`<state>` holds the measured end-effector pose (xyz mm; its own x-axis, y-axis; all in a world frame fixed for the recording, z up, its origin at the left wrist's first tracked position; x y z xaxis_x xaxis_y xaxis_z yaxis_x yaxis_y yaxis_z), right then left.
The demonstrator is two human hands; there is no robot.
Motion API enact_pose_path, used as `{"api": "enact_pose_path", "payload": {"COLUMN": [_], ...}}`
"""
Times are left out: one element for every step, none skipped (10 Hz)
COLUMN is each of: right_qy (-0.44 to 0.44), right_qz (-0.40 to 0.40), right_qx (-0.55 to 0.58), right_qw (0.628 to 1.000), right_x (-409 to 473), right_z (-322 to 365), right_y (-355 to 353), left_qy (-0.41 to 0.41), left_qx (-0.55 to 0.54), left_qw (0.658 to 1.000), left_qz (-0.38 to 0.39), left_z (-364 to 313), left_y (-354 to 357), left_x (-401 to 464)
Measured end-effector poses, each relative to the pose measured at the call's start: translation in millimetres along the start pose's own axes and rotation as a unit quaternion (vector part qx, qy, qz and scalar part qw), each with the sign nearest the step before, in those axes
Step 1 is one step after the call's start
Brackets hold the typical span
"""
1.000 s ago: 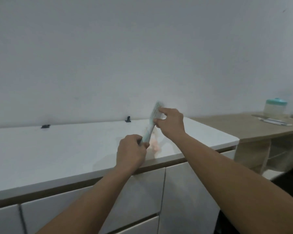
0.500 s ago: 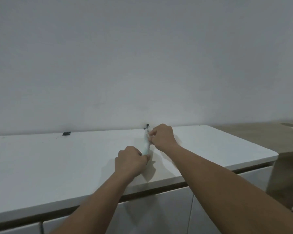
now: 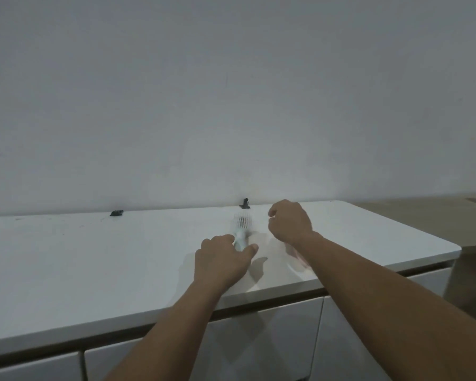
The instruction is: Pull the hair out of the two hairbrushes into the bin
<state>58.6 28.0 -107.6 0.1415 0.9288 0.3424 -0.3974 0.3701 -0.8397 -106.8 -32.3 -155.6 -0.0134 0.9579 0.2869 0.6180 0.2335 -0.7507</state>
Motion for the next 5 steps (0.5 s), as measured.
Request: {"api": "enact_pose_path", "payload": {"right_qy": [0.049, 0.048, 0.030, 0.017, 0.026], "right_qz": [0.042, 0.054, 0.048, 0.034, 0.031], "right_qx": [-0.046, -0.050, -0.037, -0.014, 0.005], "right_qw": [0.997, 0.996, 0.998, 0.999, 0.999], "right_x": [-11, -17, -20, -21, -24], "right_z": [-22, -31, -29, -28, -28], "right_y": [-9, -10, -8, -4, -4], "left_qy": [0.013, 0.015, 0.010, 0.003, -0.013], "left_qx": [0.027, 0.044, 0.055, 0.051, 0.047], "left_qw": [1.000, 0.999, 0.998, 0.999, 0.999], "left_qz": [0.002, 0.007, 0.012, 0.014, 0.005], "left_z": [-2, -1, 1, 2, 3], "left_y": [0, 1, 3, 5, 4], "left_x": [-2, -1, 1, 2, 2]}}
Point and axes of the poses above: each hand's wrist, its own x-axis towards the middle knuckle, its own y-axis out of the palm, z = x × y, the point moved 5 cm from there along x, towards the middle knuckle, and after that the axes turned 3 degrees about z, right-handed, at the moved point
